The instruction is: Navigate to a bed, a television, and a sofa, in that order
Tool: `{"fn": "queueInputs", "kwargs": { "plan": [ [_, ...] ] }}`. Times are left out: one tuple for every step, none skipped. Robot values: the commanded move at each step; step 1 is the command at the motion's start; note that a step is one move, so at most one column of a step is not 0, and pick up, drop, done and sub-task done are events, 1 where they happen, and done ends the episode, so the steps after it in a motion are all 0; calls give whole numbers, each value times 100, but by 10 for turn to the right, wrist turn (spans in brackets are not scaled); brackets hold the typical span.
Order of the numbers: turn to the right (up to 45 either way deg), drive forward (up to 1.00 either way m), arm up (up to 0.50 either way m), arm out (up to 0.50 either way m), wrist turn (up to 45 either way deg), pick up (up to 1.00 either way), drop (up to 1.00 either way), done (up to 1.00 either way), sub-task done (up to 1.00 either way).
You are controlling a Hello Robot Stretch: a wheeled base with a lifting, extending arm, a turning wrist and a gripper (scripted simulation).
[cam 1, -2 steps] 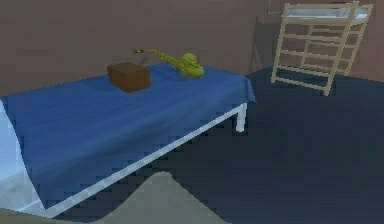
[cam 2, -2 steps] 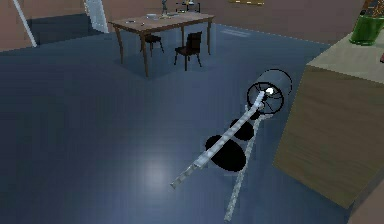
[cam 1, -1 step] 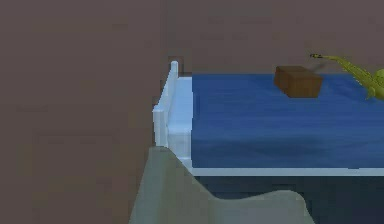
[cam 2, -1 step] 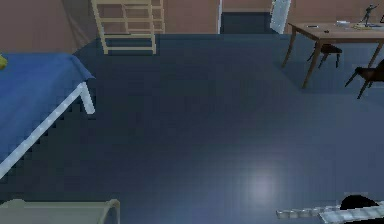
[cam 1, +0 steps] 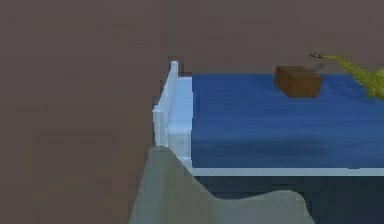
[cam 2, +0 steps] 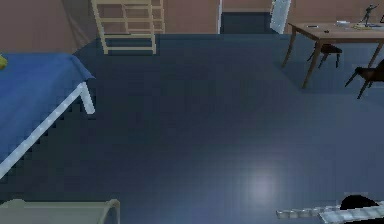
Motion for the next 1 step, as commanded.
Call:
{"fn": "queueInputs", "kwargs": {
  "plan": [
    [420,0,0,0,0,0,0,0,0]
  ]
}}
